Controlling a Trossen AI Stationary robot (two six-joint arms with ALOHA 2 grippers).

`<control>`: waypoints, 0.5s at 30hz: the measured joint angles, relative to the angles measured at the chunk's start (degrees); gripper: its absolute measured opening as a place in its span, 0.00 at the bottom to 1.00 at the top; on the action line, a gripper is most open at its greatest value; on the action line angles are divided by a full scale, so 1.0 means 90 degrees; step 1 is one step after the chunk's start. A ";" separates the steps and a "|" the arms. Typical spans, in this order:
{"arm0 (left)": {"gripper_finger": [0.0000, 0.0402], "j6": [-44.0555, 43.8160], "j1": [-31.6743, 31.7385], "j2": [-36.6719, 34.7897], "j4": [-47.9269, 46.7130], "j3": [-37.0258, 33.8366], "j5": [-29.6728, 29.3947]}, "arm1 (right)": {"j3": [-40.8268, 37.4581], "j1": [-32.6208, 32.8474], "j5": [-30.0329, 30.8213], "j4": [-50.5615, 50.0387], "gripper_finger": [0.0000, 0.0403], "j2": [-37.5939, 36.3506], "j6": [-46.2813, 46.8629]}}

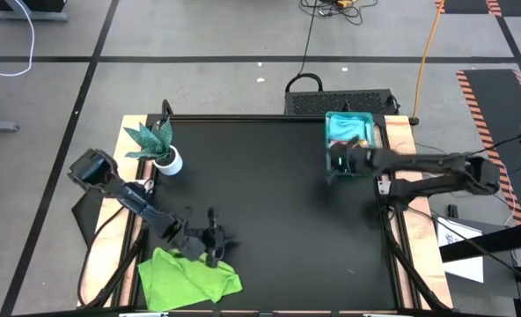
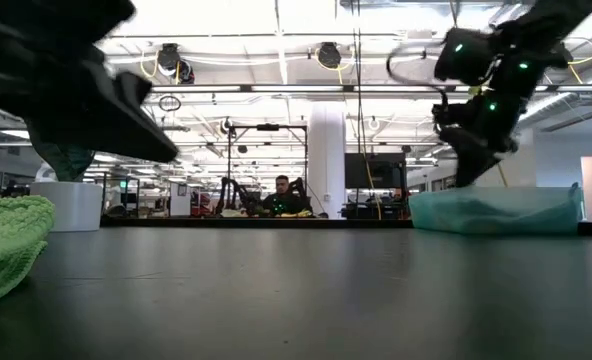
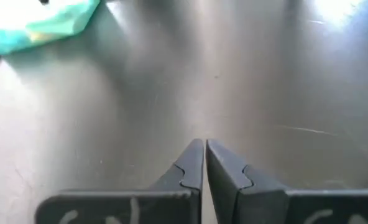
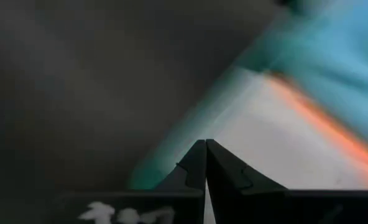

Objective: Fold microfiber towels
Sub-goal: Fold the light green microfiber cloth

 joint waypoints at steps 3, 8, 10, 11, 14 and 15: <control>0.01 0.0055 -0.0404 0.0005 -0.0324 0.0372 -0.0443 | -0.0818 0.1267 -0.0072 0.2080 0.00 -0.0070 0.0180; 0.01 0.0517 -0.1195 0.0133 -0.1333 0.1432 0.0135 | -0.1806 0.3070 -0.0116 0.5273 0.00 -0.0011 -0.0206; 0.01 0.0709 -0.1464 0.0136 -0.1548 0.1673 0.0801 | -0.2050 0.3641 -0.0124 0.6138 0.00 -0.0013 -0.0441; 0.01 0.0600 -0.1557 0.0136 -0.1346 0.1765 0.1106 | -0.2145 0.3894 -0.0130 0.6523 0.00 -0.0013 -0.0526; 0.04 -0.0445 -0.1722 0.0127 -0.0531 0.1841 0.1324 | -0.2350 0.4523 0.0151 0.7233 0.00 -0.0014 -0.0717; 0.07 -0.0714 -0.1760 0.0127 -0.0351 0.1839 0.1350 | -0.2403 0.4698 0.0343 0.7322 0.00 -0.0014 -0.0810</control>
